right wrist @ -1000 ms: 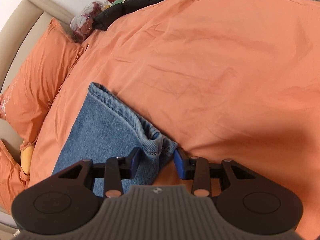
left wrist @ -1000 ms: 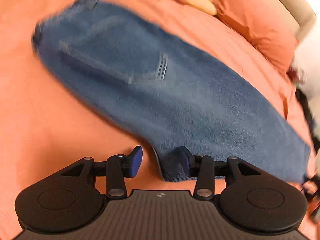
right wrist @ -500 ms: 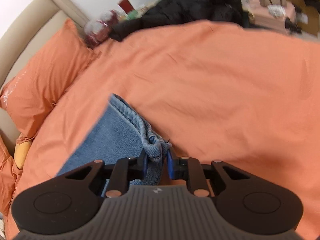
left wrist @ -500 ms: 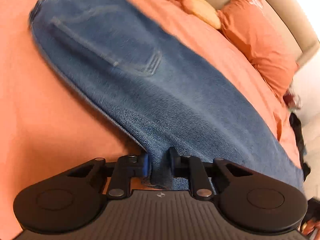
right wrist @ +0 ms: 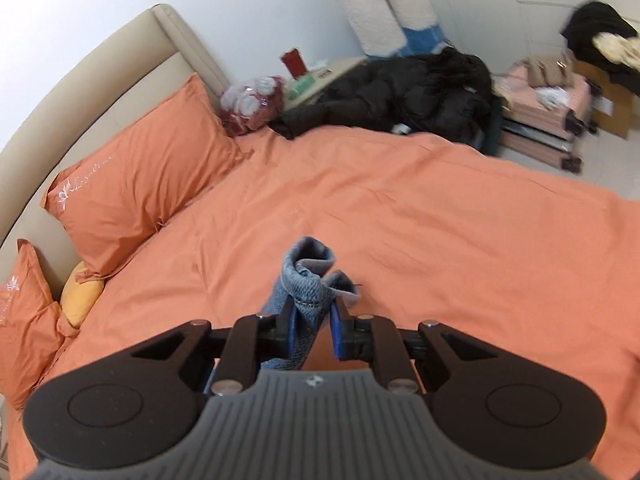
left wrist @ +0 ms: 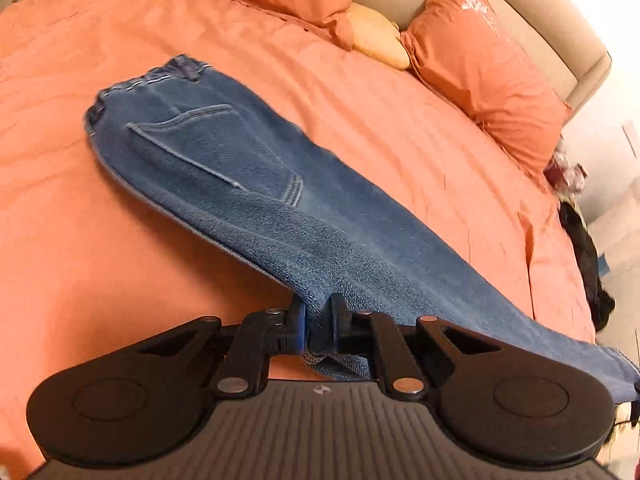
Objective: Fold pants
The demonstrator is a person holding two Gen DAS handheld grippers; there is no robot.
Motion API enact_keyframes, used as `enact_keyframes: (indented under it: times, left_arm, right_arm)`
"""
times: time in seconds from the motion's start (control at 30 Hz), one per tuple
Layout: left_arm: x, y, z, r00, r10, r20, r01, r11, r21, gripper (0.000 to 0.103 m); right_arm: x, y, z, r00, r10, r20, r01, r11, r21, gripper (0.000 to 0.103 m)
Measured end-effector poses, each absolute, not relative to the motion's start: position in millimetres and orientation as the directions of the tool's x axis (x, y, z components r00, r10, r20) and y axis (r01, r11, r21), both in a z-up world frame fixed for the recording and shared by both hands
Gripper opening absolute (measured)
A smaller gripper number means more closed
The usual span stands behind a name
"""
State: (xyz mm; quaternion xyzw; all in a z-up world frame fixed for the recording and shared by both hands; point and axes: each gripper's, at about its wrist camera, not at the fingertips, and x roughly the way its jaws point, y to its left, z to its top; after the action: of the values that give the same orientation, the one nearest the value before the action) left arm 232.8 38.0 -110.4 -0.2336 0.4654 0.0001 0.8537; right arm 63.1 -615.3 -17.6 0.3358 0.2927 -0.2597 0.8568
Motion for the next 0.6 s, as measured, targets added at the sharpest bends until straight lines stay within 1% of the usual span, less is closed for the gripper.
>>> enact_keyframes:
  times: [0.1, 0.17, 0.23, 0.3, 0.4, 0.5, 0.6]
  left_arm:
    - [210, 44, -114, 0.539, -0.225, -0.811, -0.196, 0.904, -0.381, 0.011]
    - [201, 44, -121, 0.524, -0.214, -0.825, -0.180, 0.918, -0.353, 0.007]
    - [198, 47, -134, 0.501, -0.214, -0.838, -0.175, 0.924, -0.340, 0.005]
    - [202, 46, -148, 0.462, -0.214, -0.861, -0.167, 0.932, -0.322, 0.005]
    - [214, 35, -168, 0.409, -0.176, -0.895, -0.144, 0.956, -0.254, 0.005]
    - [220, 28, -181, 0.393, -0.143, -0.908, -0.123, 0.971, -0.206, 0.005]
    - [226, 28, -185, 0.380, -0.140, -0.914, -0.126, 0.971, -0.201, 0.006]
  right_arm:
    - [7, -604, -25, 0.667, -0.242, -0.704, 0.674, 0.599, 0.433, 0.011]
    - [-22, -599, -40, 0.645, -0.241, -0.725, 0.697, 0.573, 0.430, 0.011]
    - [-41, -597, -63, 0.616, -0.227, -0.754, 0.723, 0.543, 0.427, 0.010]
    - [-51, -598, -89, 0.586, -0.220, -0.780, 0.755, 0.499, 0.426, 0.010]
    - [-53, -601, -123, 0.531, -0.227, -0.816, 0.794, 0.470, 0.386, 0.010]
    - [-49, -603, -151, 0.490, -0.223, -0.843, 0.817, 0.456, 0.354, 0.010]
    - [-43, -605, -167, 0.468, -0.217, -0.857, 0.821, 0.466, 0.330, 0.011]
